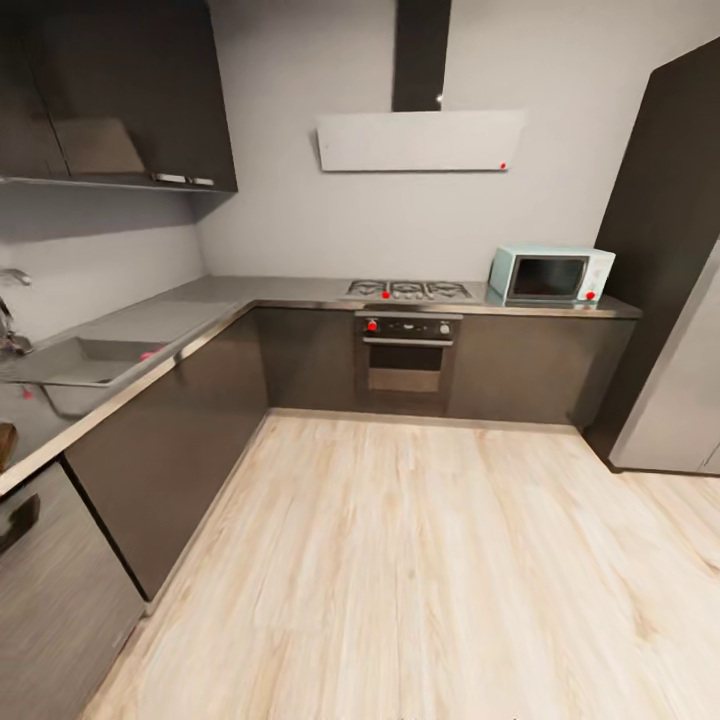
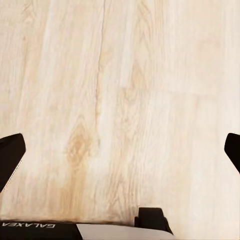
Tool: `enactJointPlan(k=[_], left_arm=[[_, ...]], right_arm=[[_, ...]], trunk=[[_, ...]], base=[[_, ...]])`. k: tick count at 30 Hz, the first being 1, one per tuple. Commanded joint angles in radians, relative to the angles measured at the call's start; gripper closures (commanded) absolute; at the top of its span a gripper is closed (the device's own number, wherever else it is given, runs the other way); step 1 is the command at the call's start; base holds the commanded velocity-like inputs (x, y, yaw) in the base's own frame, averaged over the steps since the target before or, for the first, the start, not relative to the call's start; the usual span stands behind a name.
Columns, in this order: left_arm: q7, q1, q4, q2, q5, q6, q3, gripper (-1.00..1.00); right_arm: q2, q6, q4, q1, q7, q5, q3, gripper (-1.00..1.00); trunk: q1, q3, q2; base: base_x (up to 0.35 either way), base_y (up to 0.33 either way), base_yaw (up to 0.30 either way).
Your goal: In the kitchen, take the Vidalia onion out of the sink, dice it on the chopping board with the paring knife, put the diced onion into the bowl on the countertop, then place both the paring knife and the chopping board into the sink.
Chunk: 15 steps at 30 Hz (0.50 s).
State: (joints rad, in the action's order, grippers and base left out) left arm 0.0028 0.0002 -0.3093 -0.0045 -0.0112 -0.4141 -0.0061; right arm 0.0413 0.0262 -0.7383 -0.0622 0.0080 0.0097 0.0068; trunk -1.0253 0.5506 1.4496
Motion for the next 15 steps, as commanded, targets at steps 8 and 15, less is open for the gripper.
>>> enactJointPlan(k=[8, 15], left_arm=[[0.0, 0.0, -0.001, 0.0, -0.001, -0.001, 0.0, -1.0], [0.0, 0.0, -0.001, 0.0, -0.001, -0.002, 0.0, -1.0]], right_arm=[[0.0, 0.001, -0.001, -0.001, 0.0, 0.001, -0.001, -1.0], [0.0, 0.001, -0.001, -0.001, 0.0, 0.001, -0.001, -1.0]], trunk=[[0.0, 0.006, 0.0], [0.0, 0.008, 0.0]], base=[[-0.167, 0.256, 0.262], [-0.151, 0.262, 0.273]])
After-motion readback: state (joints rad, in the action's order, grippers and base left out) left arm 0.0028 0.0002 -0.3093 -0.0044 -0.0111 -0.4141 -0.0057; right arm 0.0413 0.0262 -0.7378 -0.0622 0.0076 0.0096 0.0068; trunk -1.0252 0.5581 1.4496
